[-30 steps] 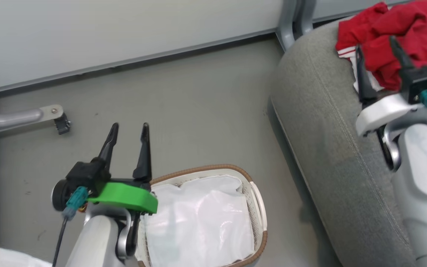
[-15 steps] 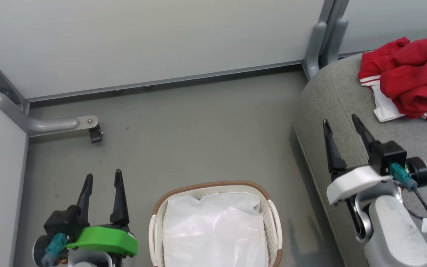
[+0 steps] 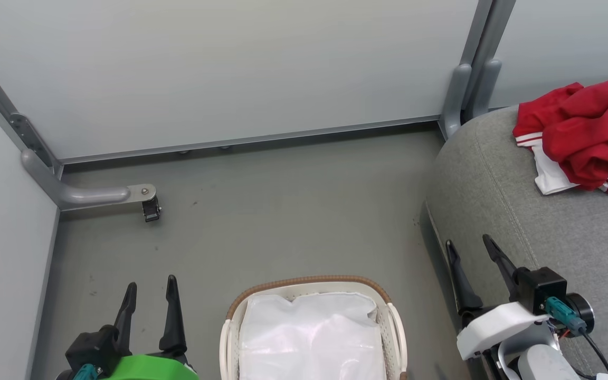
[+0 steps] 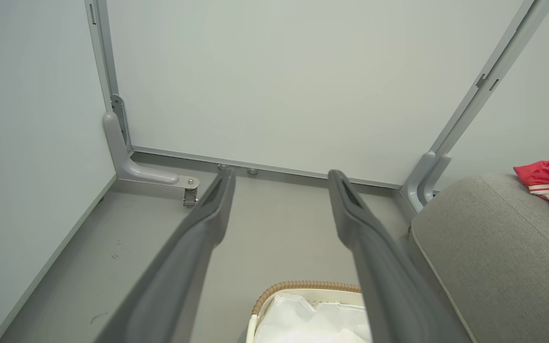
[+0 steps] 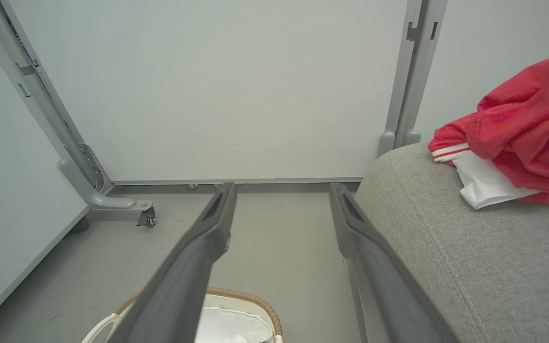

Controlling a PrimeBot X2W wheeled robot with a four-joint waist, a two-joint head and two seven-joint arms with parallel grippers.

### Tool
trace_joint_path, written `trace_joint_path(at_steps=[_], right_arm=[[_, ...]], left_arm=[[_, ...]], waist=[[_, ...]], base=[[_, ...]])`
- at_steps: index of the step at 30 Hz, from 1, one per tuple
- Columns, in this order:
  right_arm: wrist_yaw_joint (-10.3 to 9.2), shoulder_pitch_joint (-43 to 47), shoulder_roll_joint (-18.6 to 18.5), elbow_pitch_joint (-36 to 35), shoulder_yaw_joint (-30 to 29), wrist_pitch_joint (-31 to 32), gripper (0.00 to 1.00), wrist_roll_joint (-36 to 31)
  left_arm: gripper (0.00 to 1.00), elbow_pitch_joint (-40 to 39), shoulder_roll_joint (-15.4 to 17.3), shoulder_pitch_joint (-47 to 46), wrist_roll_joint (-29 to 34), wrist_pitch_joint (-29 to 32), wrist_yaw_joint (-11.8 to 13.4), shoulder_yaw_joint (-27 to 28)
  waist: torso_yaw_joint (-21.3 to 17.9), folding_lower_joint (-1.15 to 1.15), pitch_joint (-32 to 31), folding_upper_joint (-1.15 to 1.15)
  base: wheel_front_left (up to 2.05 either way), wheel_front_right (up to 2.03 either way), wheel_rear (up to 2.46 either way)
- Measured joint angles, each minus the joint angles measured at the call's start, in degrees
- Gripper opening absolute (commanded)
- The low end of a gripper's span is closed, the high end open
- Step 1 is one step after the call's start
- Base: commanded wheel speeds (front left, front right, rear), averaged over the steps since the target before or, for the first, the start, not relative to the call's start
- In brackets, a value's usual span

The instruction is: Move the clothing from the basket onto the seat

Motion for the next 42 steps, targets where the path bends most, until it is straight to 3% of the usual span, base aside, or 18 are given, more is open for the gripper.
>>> trace_joint_path(at_steps=[21,22,27,42], right_arm=[[0.0,0.75,-0.01,-1.01,0.6,0.0,1.0,0.99],[0.0,0.77,0.0,-1.0,0.6,0.0,0.0,1.0],[0.01,2.16,0.31,1.13,0.77,0.22,0.0,1.62],[0.0,2.33,0.14,0.65,-0.99,4.0,0.0,17.48]], left_arm=[[1.0,0.44,0.0,0.25,-0.13,0.01,-0.14,-0.43],[0.0,0.37,0.0,0.25,-0.27,0.0,-0.25,-0.36],[0.0,2.71,-0.05,0.43,-1.07,0.33,-0.25,-0.45],[0.0,2.7,-0.05,0.09,-14.82,4.23,-0.8,1.64]], waist=[[-0.01,0.0,-0.43,0.0],[-0.01,0.0,-0.44,0.0],[-0.03,0.0,-0.45,0.0],[-0.33,0.0,-0.58,0.0]], base=[[0.0,0.0,0.0],[0.0,0.0,0.0],[0.0,0.0,0.0],[0.0,0.0,0.0]])
